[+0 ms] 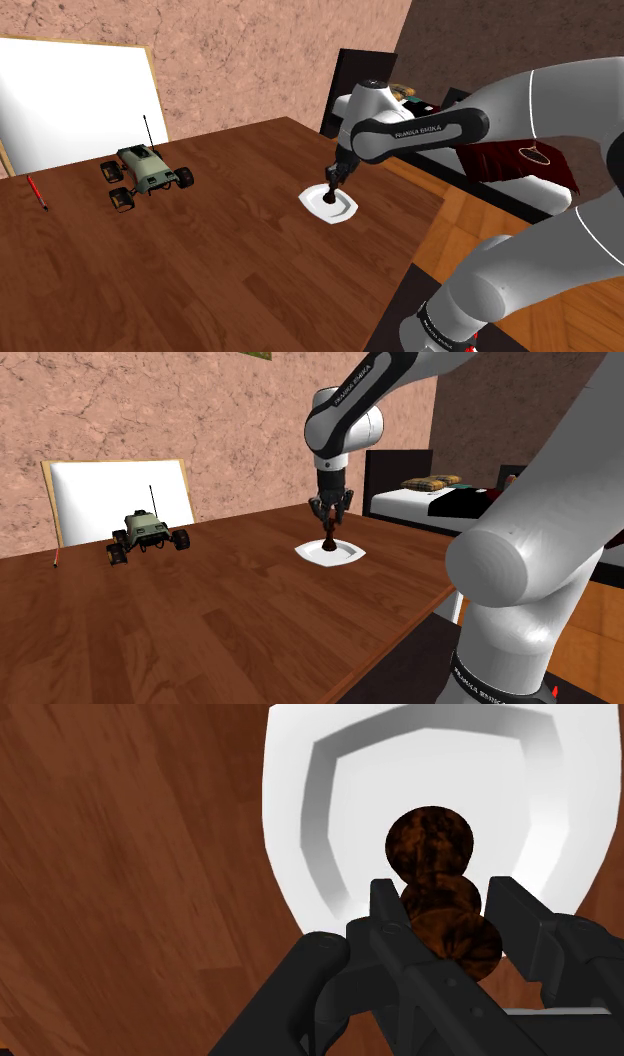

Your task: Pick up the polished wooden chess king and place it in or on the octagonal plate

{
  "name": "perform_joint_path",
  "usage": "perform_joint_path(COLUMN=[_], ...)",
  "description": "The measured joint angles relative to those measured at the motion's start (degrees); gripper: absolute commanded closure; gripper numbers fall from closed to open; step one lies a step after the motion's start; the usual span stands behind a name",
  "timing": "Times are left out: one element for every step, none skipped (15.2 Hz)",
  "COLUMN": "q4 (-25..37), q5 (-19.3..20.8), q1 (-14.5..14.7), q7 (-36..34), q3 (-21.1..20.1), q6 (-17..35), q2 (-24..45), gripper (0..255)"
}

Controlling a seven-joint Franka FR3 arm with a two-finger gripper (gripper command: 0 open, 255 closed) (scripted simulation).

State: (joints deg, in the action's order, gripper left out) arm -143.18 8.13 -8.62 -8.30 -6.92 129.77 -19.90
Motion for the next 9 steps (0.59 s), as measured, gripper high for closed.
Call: perform_joint_path(q4=[-0.49, -0.67, -0.79, -0.79, -0.81, -0.82, -0.82, -0.82, -0.82], q5=[0.07, 0.12, 0.15, 0.17, 0.18, 0.18, 0.18, 0.19, 0.19], q1=[-0.04, -0.06, -0.07, -0.07, -0.07, -0.08, -0.08, -0.08, -0.08], q7=[-0.04, -0.12, -0.14, -0.18, -0.2, -0.2, -0.21, -0.21, -0.21], q3=[0.02, 0.0, 0.01, -0.02, -0.02, -0.02, -0.02, -0.02, -0.02], q6=[0.55, 0.89, 1.07, 1.14, 1.19, 1.22, 1.23, 1.24, 1.24], q2=[0.05, 0.21, 0.27, 0.33, 0.37, 0.38, 0.39, 0.4, 0.4], gripper=[255, 255, 255, 255, 255, 255, 255, 0, 0])
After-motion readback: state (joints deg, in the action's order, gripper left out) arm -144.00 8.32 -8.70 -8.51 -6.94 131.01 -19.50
